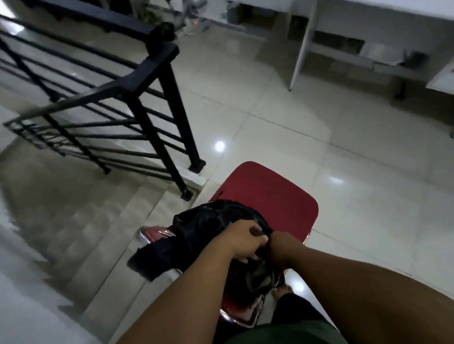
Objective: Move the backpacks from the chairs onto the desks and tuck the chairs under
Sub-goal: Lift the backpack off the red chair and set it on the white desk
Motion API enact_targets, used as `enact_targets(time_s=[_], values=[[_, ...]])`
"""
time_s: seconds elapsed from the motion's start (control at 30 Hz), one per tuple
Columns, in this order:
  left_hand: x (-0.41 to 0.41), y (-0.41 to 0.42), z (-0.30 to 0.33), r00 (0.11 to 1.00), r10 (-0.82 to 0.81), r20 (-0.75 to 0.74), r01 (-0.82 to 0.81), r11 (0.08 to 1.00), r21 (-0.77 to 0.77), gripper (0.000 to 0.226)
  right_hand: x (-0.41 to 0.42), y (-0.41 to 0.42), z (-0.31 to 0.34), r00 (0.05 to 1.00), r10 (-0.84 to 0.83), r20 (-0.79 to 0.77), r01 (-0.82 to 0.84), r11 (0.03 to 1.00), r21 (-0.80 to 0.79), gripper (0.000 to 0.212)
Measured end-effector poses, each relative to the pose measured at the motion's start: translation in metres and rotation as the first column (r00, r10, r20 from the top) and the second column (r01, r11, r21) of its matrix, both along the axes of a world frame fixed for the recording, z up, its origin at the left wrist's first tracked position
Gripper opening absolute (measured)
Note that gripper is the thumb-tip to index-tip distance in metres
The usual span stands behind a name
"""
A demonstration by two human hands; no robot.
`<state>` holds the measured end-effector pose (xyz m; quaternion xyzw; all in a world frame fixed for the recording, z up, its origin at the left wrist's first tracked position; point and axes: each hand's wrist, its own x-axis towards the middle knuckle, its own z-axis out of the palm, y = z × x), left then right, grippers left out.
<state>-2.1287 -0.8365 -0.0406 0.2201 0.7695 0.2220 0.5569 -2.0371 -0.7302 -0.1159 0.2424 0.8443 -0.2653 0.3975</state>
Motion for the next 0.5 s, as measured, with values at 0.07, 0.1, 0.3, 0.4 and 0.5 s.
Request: enact_targets(time_s=[0.07,0.1,0.3,0.4,0.5], values=[[-0.010,-0.014,-0.002,1.000,-0.023,-0.012,0.024,0.998,0.062,0.031,-0.002,-0.020,0.003,0.999,-0.052,-0.007,0.052,0.999,0.000,0.029],[-0.016,-0.021,-0.002,1.000,-0.020,-0.023,0.022,0.995,0.096,0.028,-0.004,-0.032,0.001,0.997,-0.076,0.009,0.075,0.997,0.027,0.031],[-0.048,-0.054,-0.001,0.921,-0.053,-0.386,0.130,0.976,0.175,0.013,-0.003,-0.074,-0.002,0.929,-0.369,0.020,0.368,0.929,0.039,0.035],[-0.064,-0.067,-0.006,0.905,-0.061,-0.421,0.122,0.985,0.120,0.013,0.005,-0.077,-0.004,0.903,-0.430,-0.007,0.430,0.902,0.036,0.035],[-0.065,-0.070,-0.007,0.883,-0.181,-0.432,0.219,0.975,0.038,0.018,0.011,-0.076,-0.007,0.870,-0.493,-0.034,0.494,0.869,0.038,0.040]])
